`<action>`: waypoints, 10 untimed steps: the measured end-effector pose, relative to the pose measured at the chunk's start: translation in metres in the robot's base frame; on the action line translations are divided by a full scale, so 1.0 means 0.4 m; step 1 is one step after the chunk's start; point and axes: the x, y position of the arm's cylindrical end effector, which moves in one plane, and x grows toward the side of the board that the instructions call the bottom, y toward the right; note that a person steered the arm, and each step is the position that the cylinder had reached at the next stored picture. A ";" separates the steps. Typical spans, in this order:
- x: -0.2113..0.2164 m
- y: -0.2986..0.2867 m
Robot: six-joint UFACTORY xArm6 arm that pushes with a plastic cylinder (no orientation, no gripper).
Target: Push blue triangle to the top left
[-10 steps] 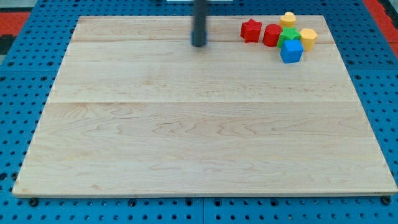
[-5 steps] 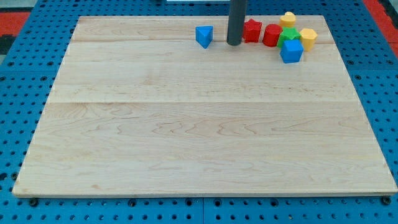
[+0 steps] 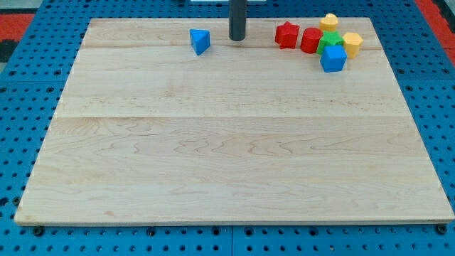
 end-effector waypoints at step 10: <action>-0.007 -0.341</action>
